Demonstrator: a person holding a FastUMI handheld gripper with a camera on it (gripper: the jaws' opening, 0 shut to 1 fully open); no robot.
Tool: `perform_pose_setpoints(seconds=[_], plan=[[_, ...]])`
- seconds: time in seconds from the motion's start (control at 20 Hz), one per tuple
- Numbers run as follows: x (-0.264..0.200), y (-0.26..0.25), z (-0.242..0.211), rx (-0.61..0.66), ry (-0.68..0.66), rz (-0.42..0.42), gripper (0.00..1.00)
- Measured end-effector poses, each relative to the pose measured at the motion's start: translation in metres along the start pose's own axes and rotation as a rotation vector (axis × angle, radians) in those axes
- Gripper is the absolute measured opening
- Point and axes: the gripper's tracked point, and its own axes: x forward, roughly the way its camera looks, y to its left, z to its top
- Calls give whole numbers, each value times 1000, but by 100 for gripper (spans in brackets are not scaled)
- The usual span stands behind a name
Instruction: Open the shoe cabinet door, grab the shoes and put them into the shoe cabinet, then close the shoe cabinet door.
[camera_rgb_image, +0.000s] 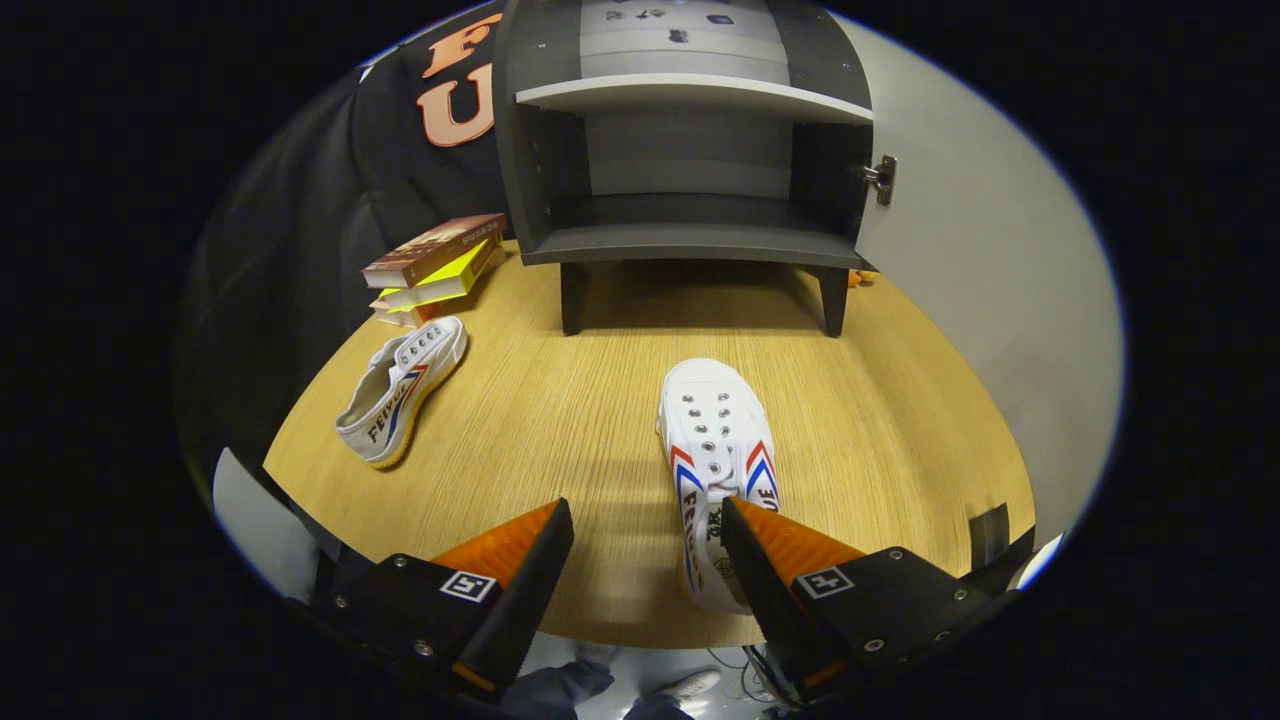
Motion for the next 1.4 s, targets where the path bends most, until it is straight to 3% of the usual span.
perform_pose_setpoints(seconds=[0.45,0.85,1.2,1.4], plan=[[20,-10,-12,28,65,-12,92],[28,-14,-23,35,118,-20,60],[31,-26,-26,50,135,-51,23],[33,-27,-28,23,150,-56,18]])
